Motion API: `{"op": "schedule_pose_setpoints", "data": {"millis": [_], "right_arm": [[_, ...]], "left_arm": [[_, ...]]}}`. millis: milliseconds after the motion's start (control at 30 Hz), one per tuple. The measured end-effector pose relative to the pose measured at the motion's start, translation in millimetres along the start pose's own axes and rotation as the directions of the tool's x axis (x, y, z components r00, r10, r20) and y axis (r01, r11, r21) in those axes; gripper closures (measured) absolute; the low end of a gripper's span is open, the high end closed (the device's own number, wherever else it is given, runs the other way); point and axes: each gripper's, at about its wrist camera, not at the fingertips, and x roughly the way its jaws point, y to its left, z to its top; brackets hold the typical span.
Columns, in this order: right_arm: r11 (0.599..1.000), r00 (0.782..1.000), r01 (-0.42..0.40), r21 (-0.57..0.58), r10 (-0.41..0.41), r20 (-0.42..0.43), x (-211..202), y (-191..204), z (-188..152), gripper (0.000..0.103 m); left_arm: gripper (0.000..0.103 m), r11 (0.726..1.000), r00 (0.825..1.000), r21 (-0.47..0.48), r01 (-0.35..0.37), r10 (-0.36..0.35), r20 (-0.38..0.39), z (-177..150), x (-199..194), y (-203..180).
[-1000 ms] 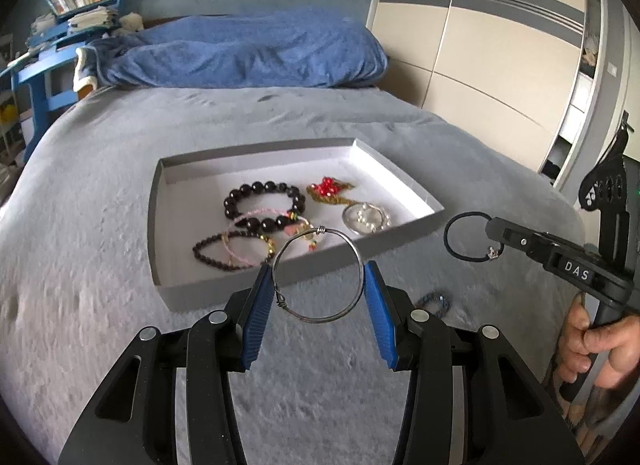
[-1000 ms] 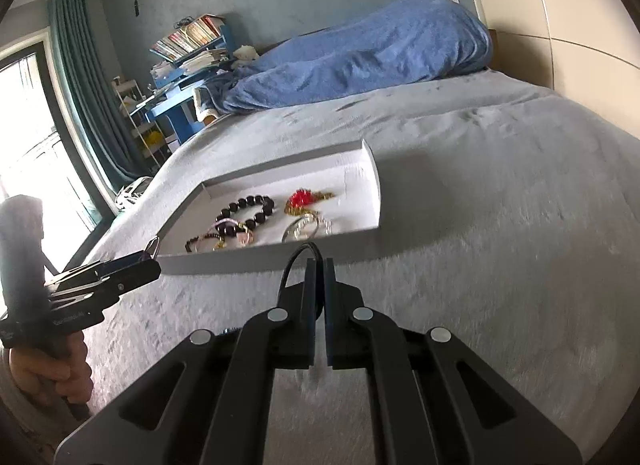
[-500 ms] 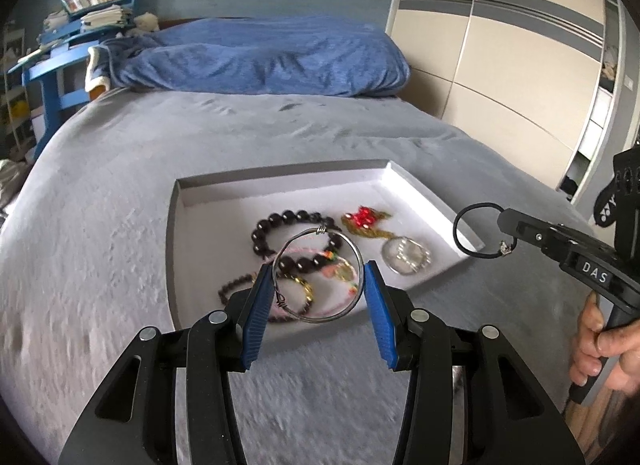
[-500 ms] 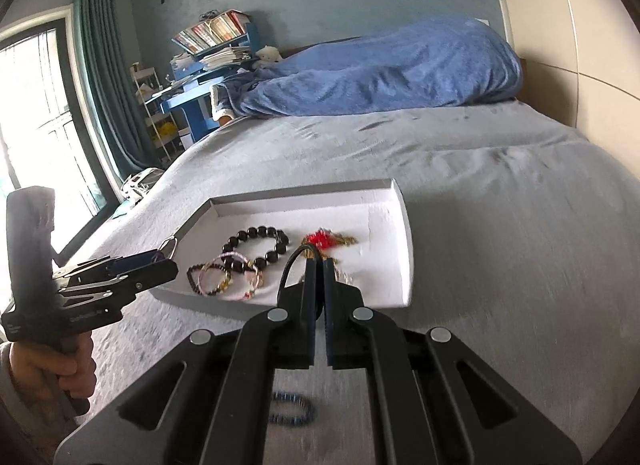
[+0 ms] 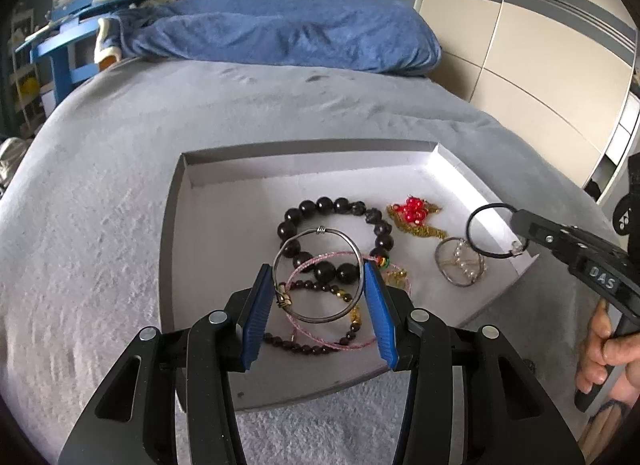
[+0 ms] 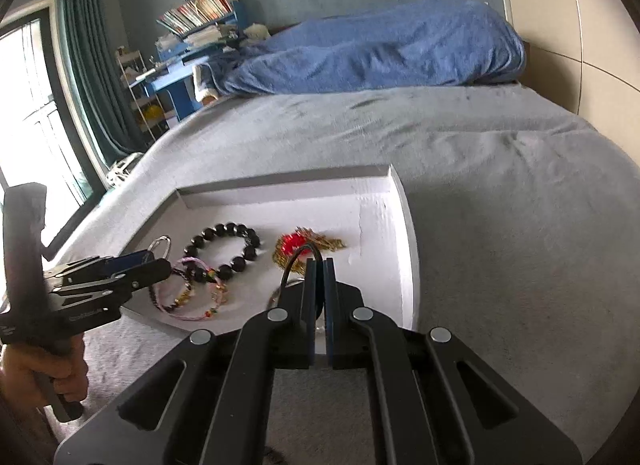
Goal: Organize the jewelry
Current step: 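Carry both into the tray and open the left tool while the right tool releases the cord bracelet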
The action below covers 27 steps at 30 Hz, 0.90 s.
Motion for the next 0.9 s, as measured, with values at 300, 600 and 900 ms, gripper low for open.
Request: {"op": "schedule_pose_setpoints", "data": {"millis": [300, 600, 900], "right_arm": [[1.0, 0.999, 0.012, -0.005, -0.012, -0.037, 10.5, -1.2, -5.1, 0.1], [1.0, 0.999, 0.025, -0.01, -0.025, -0.047, 13.9, -0.6, -6.4, 0.1], [0.999, 0.998, 0.031, -0.019, -0.032, -0.057, 16.5, 0.3, -8.3, 0.1]], "left_arm": [[0.056, 1.0, 1.0, 0.009, -0.003, 0.003, -0.015, -3.4, 5.7, -1.7], [0.056, 1.0, 1.0, 0.015, 0.0, 0.0, -0.021, -5.3, 7.0, -4.6], [0.055, 1.0, 1.0, 0.02, -0.002, 0.002, -0.027, -6.1, 7.8, -7.0]]}}
